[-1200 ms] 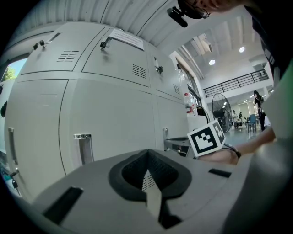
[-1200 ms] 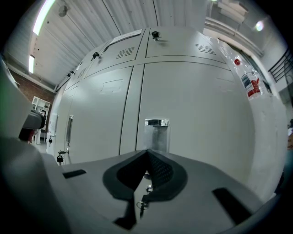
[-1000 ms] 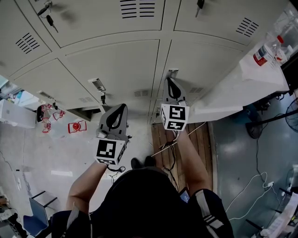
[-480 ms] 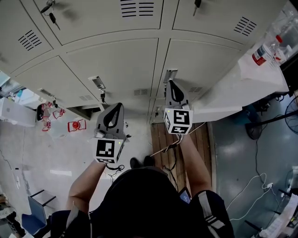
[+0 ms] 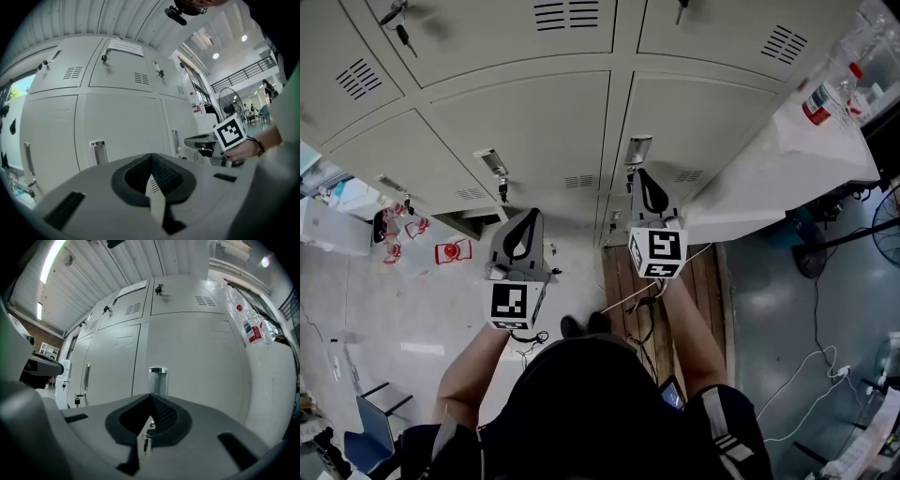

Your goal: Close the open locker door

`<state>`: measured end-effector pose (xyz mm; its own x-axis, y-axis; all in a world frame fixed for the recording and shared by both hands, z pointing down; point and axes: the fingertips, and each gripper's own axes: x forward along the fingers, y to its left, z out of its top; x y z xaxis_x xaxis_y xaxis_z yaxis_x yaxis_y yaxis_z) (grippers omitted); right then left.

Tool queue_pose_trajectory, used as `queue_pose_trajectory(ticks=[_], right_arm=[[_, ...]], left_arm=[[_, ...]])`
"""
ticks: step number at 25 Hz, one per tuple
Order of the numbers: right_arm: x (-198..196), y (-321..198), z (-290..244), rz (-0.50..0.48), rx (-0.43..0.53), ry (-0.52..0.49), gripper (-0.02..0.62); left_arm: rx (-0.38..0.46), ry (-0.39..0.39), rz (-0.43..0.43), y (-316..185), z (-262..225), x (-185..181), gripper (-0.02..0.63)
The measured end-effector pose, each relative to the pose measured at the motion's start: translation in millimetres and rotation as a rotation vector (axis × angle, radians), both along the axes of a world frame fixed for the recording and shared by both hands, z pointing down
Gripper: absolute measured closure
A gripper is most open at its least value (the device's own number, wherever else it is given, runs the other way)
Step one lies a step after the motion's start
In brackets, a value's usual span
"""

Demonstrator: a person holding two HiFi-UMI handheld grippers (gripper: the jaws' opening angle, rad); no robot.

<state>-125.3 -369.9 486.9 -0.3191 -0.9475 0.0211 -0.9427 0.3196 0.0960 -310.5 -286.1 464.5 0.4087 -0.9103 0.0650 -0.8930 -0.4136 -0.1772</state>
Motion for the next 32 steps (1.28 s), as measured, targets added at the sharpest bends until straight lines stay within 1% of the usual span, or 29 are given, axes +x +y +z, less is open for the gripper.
queue_pose_trajectory(ticks=[3, 8, 13, 18, 22, 32], right_arm=[[-4, 13, -1, -0.025, 0.006, -0.006, 0.603], [-6, 41, 2, -0.054, 0.004, -0.010, 0.603], [0, 65, 6, -0.053, 0.003, -0.027, 0.600], [3, 87, 8, -0.042, 0.009, -0.015, 0.598], [4, 99, 13, -0.038, -0.001, -0.009, 0.598], [6, 115, 20, -0.029, -0.016, 0.001, 0.598]], left_arm=[[0.022, -0.016, -0.010, 4, -1, -2, 0.601], [0.052, -0.018, -0.027, 11, -4, -7, 0.601], [0.097, -0.005, -0.047, 17, -6, -10, 0.602], [0.139, 0.015, -0.062, 23, -6, -14, 0.603], [0.150, 0.015, -0.069, 29, -2, -18, 0.602], [0.143, 0.022, -0.082, 40, 7, -26, 0.603]])
